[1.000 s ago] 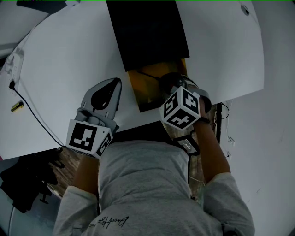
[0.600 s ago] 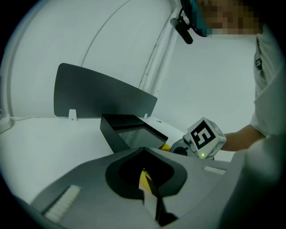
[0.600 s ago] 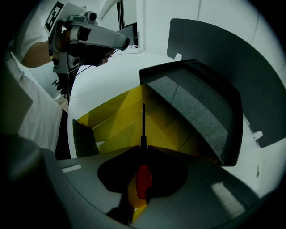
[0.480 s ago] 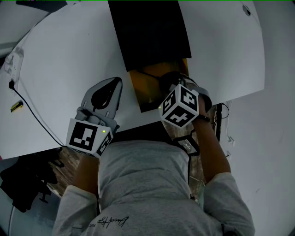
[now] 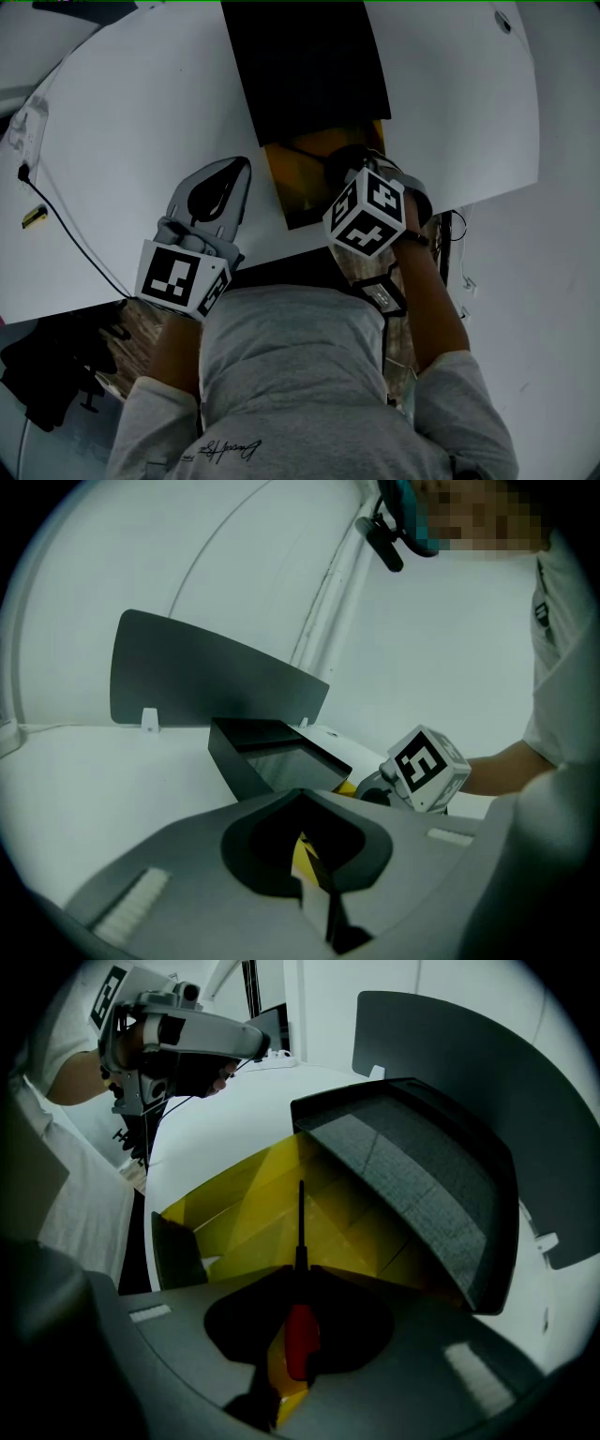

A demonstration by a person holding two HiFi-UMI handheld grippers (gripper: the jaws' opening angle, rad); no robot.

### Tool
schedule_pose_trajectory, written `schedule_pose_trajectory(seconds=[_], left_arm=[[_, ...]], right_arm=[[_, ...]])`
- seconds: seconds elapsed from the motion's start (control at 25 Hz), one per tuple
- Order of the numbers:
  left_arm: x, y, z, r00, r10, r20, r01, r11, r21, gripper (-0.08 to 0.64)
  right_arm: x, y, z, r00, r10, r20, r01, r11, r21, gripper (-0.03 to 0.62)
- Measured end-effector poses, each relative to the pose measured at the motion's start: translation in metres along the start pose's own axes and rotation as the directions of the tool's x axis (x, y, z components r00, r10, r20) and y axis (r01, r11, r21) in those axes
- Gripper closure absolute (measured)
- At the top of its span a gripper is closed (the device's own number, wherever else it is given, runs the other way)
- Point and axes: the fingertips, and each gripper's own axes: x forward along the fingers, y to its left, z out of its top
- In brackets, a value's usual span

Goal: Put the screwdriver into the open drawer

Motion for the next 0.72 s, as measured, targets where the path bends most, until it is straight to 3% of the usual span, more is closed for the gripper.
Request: schedule_pose_trajectory(seconds=[0.72], left_arm=[[0.0013, -0.001, 0.004, 1.0, -0.003, 0.002, 0.003, 1.0, 0.003, 0.56]], right_arm=[[-0.0049, -0.0046, 0.006, 1.0, 0.019, 0.007, -0.019, 0.999, 0.033, 0.477]])
